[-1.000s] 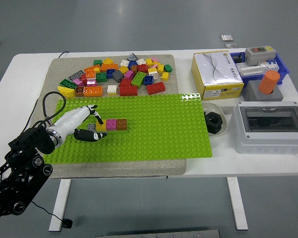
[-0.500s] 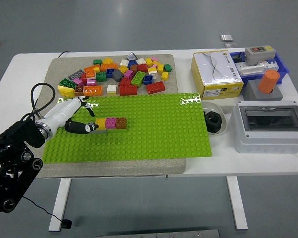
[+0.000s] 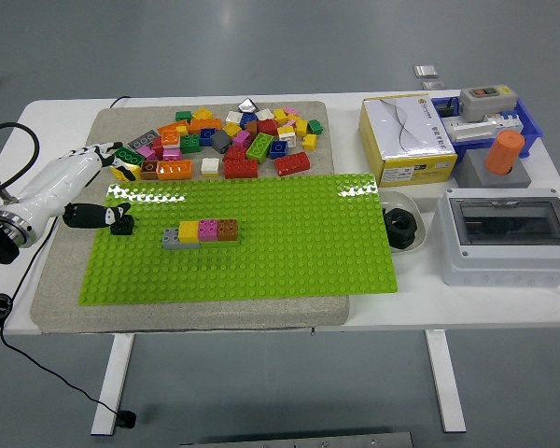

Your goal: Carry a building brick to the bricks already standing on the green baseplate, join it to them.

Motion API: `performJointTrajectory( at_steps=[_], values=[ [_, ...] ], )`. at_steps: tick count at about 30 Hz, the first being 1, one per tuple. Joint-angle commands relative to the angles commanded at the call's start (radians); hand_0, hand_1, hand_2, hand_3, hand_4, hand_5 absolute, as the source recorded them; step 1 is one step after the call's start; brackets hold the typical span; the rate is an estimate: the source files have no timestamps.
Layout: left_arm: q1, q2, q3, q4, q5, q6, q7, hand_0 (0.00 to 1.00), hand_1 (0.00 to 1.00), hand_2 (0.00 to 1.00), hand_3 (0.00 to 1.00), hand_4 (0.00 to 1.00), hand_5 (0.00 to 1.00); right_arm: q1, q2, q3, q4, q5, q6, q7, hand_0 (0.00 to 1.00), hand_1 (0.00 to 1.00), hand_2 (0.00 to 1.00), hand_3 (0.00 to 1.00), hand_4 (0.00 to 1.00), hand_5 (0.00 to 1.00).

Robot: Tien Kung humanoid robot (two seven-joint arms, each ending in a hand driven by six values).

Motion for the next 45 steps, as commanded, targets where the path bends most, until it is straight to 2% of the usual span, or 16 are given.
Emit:
performJointTrajectory(
  at_steps=[3, 7, 8, 12, 14, 19, 20, 25, 26, 29, 31, 32, 37, 38, 40, 45],
  values=[
    [0.024, 0.034, 0.001, 0.006, 0.021, 0.048, -0.034, 0.998, 0.998, 0.998, 0.719, 0.784, 0.043, 0.002, -0.001, 0.028, 0.000, -0.028, 0.000, -0.003, 0.640, 0.566, 0.686, 0.760, 0.775, 0.930],
    [0.053, 0.046, -0.010, 0.020, 0.061, 0.100, -0.064, 0.998, 0.998, 0.998, 0.719, 0.784, 0.043, 0.005, 0.001, 0.064, 0.000, -0.064, -0.001, -0.010, 0.640, 0.566, 0.686, 0.760, 0.775, 0.930],
    [0.056, 0.046, -0.011, 0.022, 0.067, 0.104, -0.066, 0.998, 0.998, 0.998, 0.707, 0.805, 0.070, 0.006, 0.002, 0.068, 0.000, -0.068, -0.002, -0.011, 0.639, 0.566, 0.686, 0.762, 0.774, 0.933],
    [0.063, 0.051, -0.005, 0.041, 0.096, 0.120, -0.072, 0.998, 0.998, 0.998, 0.707, 0.805, 0.070, 0.008, 0.006, 0.098, 0.000, -0.100, -0.005, -0.019, 0.639, 0.566, 0.686, 0.762, 0.774, 0.933],
    [0.056, 0.061, 0.017, 0.062, 0.106, 0.125, -0.073, 0.998, 0.998, 0.993, 0.677, 0.795, 0.059, 0.009, 0.009, 0.114, 0.000, -0.120, -0.006, -0.024, 0.639, 0.567, 0.688, 0.763, 0.772, 0.935],
    [0.035, 0.085, 0.058, 0.096, 0.116, 0.139, -0.070, 0.998, 0.998, 0.993, 0.677, 0.795, 0.059, 0.011, 0.014, 0.138, 0.000, -0.153, -0.009, -0.034, 0.639, 0.567, 0.688, 0.763, 0.772, 0.935],
    [0.032, 0.088, 0.060, 0.098, 0.120, 0.141, -0.066, 0.857, 0.683, 0.751, 0.823, 0.884, 0.100, 0.011, 0.015, 0.139, 0.000, -0.155, -0.009, -0.035, 0.639, 0.567, 0.689, 0.762, 0.773, 0.942],
    [0.001, 0.122, 0.082, 0.102, 0.137, 0.183, -0.065, 0.857, 0.683, 0.751, 0.823, 0.884, 0.100, 0.015, 0.021, 0.144, 0.000, -0.165, -0.012, -0.041, 0.639, 0.567, 0.689, 0.762, 0.773, 0.942],
    [-0.004, 0.129, 0.087, 0.102, 0.131, 0.193, -0.071, 0.411, 0.257, 0.343, 0.861, 0.906, 0.156, 0.016, 0.022, 0.143, 0.000, -0.166, -0.012, -0.042, 0.639, 0.568, 0.691, 0.763, 0.772, 0.943],
    [-0.019, 0.156, 0.101, 0.096, 0.102, 0.216, -0.093, 0.411, 0.257, 0.343, 0.861, 0.906, 0.156, 0.017, 0.024, 0.140, 0.000, -0.165, -0.013, -0.043, 0.639, 0.568, 0.691, 0.763, 0.772, 0.943],
    [-0.029, 0.183, 0.117, 0.088, 0.064, 0.221, -0.109, 0.411, 0.257, 0.343, 0.861, 0.906, 0.156, 0.016, 0.027, 0.138, 0.000, -0.165, -0.014, -0.045, 0.639, 0.568, 0.691, 0.763, 0.772, 0.943],
    [-0.033, 0.194, 0.126, 0.085, 0.047, 0.219, -0.114, 0.162, 0.055, 0.136, 0.814, 0.980, 0.132, 0.016, 0.027, 0.137, 0.000, -0.165, -0.014, -0.045, 0.639, 0.571, 0.691, 0.766, 0.769, 0.942],
    [-0.060, 0.263, 0.185, 0.074, -0.071, 0.187, -0.126, 0.162, 0.055, 0.136, 0.814, 0.980, 0.132, 0.013, 0.025, 0.135, 0.000, -0.165, -0.012, -0.045, 0.639, 0.571, 0.691, 0.766, 0.769, 0.942],
    [-0.065, 0.273, 0.194, 0.075, -0.090, 0.182, -0.126, 0.131, 0.021, 0.050, 0.833, 0.998, 0.160, 0.012, 0.024, 0.135, 0.000, -0.165, -0.012, -0.045, 0.639, 0.569, 0.690, 0.765, 0.770, 0.942],
    [-0.078, 0.294, 0.218, 0.077, -0.127, 0.168, -0.124, 0.131, 0.021, 0.050, 0.833, 0.998, 0.160, 0.013, 0.022, 0.136, 0.000, -0.166, -0.011, -0.044, 0.639, 0.569, 0.690, 0.765, 0.770, 0.942],
    [-0.095, 0.317, 0.264, 0.094, -0.178, 0.143, -0.116, 0.152, 0.002, 0.031, 0.830, 0.998, 0.172, 0.009, 0.017, 0.139, 0.000, -0.166, -0.009, -0.041, 0.639, 0.569, 0.686, 0.764, 0.771, 0.941]
  ],
)
